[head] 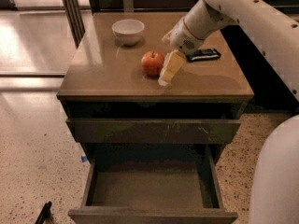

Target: Place apple into middle drawer

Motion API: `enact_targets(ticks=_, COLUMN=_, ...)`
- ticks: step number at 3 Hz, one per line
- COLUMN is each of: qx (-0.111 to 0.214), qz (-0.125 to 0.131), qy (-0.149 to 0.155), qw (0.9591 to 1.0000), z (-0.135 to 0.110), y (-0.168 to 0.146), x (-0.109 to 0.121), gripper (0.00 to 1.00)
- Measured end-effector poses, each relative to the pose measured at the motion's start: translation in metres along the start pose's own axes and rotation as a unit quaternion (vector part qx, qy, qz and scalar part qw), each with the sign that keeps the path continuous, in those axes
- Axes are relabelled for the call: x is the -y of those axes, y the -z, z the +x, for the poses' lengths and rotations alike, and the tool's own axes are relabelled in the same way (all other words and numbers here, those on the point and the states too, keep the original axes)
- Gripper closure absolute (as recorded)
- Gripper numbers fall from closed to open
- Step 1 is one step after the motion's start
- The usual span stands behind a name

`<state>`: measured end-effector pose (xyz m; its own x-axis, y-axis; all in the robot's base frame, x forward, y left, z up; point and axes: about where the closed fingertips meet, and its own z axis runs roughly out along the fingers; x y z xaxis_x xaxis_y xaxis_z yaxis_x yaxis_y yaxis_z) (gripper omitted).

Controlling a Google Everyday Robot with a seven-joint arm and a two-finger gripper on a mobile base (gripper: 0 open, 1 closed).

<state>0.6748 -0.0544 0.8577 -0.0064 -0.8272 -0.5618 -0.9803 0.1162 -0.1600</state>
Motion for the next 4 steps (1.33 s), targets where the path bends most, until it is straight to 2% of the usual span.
enact_targets(ticks=2, qx=0.013, qz=-0.025, qy=-0.008, qw=0.9996, z=-0.003, y=-0.028, x=0.013, gripper=0.00)
enact_targets(ticks=3, qx=0.015, qz=-0.049, qy=-0.019, qw=0.9985, z=0.001, y=-0.048, x=0.011, gripper=0.00)
enact_targets(ticks=4, qx=0.015, qz=-0.050, qy=-0.020, qw=0.9985, z=0.001, y=-0.048, x=0.011, gripper=0.19)
